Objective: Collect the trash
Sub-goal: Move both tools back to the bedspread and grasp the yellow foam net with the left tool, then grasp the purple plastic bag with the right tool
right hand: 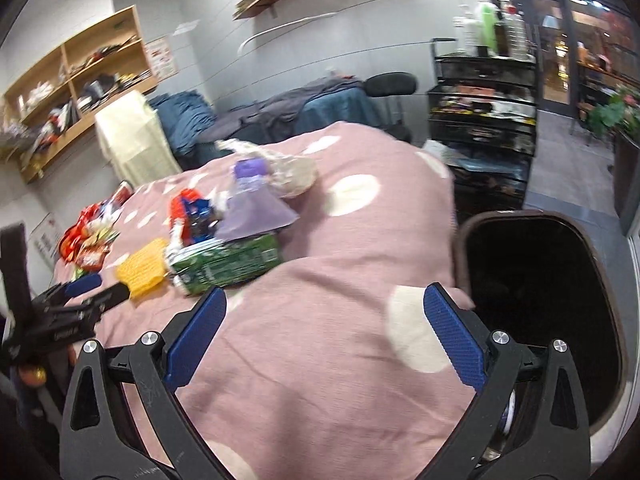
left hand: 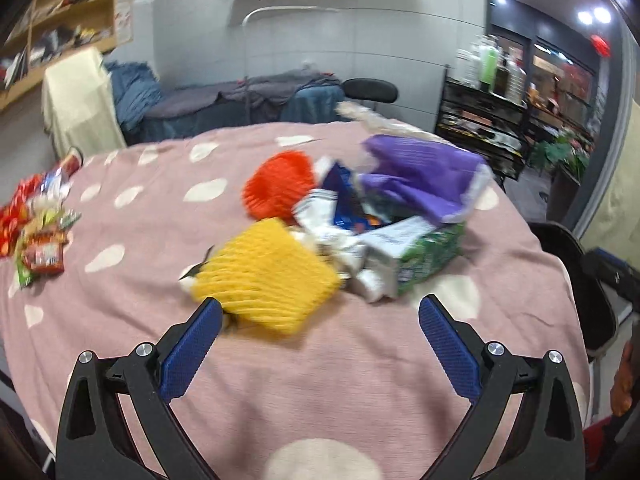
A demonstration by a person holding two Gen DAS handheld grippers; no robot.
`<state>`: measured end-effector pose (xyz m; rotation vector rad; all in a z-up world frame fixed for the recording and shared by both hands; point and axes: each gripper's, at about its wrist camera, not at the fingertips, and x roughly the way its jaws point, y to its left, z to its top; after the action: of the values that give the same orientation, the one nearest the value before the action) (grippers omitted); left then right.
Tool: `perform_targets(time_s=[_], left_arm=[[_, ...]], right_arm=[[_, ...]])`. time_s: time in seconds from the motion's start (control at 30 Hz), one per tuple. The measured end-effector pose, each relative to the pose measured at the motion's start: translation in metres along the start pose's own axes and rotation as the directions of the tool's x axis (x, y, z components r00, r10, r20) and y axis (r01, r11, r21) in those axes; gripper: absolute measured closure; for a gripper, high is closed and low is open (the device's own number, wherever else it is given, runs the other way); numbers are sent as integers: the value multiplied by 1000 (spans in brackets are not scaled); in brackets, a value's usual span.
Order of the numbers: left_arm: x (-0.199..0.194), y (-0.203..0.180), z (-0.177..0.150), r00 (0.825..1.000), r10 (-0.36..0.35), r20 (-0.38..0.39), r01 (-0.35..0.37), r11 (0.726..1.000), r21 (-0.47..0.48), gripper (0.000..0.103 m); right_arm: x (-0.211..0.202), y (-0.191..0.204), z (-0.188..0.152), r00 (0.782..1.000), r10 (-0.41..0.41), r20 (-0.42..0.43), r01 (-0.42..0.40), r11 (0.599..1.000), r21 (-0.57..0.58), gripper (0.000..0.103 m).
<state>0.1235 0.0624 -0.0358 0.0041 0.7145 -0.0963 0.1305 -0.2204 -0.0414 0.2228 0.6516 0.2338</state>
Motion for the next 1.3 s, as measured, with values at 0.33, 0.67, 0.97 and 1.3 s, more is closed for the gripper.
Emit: perform_targets(time_s=[0.33,0.67,0.97,1.3], left_arm=[[32,64,11,996,-36,-87,23,990,-140,6],[63,70,18,975,-133,-177,102,979,-174,23],[55,57,16,975,-167,-149,146,979,-138,64],[17,55,13,994,-105,-20,101,984,-144,78]], right_arm=[[33,40,27,997,69,-39,-72,994,-87,6],[81,54,64,997,37,-67,-45,992,-120,14],[122,59,78,989,34,-142,-53,990,-132,61],[87,65,65,992,93,-90,-106,982,-156,66]])
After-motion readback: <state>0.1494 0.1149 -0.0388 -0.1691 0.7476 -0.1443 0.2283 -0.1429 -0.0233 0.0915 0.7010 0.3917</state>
